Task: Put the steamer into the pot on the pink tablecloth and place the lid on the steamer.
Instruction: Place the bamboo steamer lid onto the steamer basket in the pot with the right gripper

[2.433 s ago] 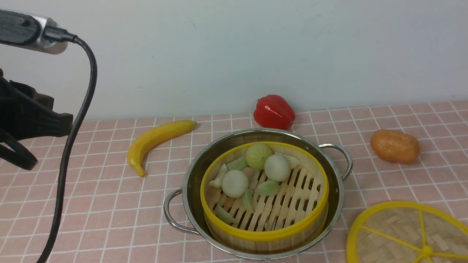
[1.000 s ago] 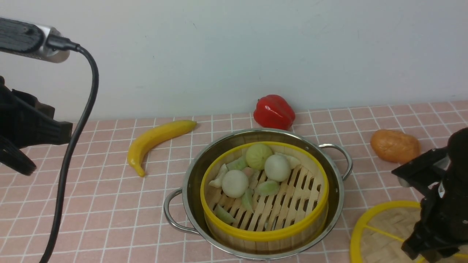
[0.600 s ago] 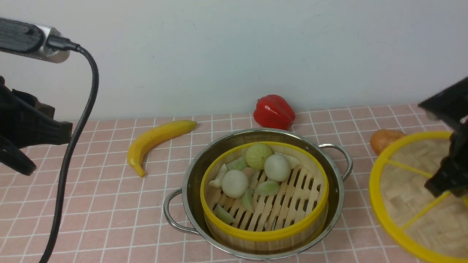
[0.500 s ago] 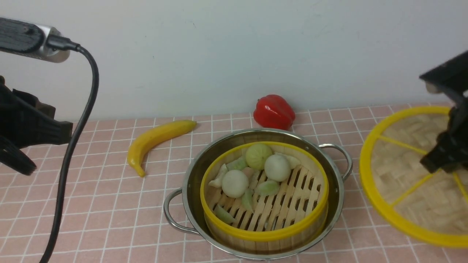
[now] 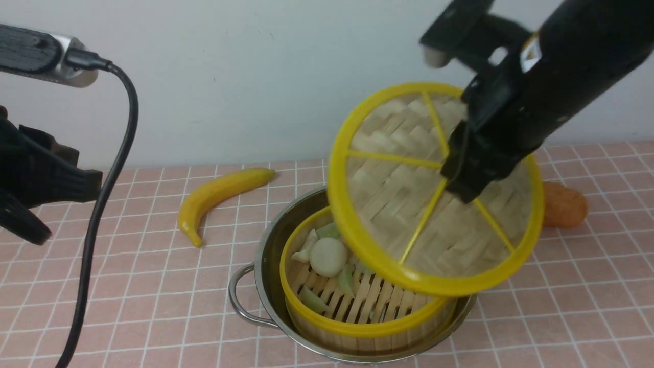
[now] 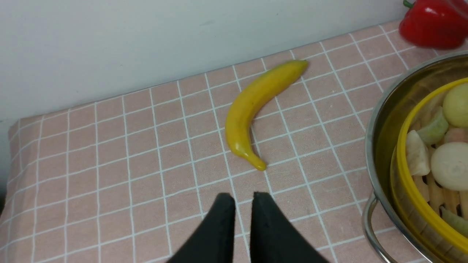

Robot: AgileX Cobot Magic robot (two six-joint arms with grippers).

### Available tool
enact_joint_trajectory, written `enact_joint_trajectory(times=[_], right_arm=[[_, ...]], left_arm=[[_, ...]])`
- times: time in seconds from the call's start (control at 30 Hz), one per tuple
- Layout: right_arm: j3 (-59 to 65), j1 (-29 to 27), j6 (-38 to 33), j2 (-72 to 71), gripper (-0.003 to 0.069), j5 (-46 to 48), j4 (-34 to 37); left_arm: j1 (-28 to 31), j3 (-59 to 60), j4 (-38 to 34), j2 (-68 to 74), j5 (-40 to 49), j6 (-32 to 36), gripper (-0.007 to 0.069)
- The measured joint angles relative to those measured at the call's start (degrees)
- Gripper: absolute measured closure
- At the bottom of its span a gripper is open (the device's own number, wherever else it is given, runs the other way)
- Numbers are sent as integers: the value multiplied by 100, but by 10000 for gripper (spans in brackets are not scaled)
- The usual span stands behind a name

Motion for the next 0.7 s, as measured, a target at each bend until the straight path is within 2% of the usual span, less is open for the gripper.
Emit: enact_joint_trajectory(times=[0.13,0.47,0.7], right_arm=[[-8,272,-57,333,512,12,-88],[-408,286,-307,631,512,39,-44],[-1142,286,-266,1023,512,32,-9]], left_arm=[[0,0,0,0,0,29,560],[0,0,0,0,0,41,560],[0,0,0,0,0,41,560]])
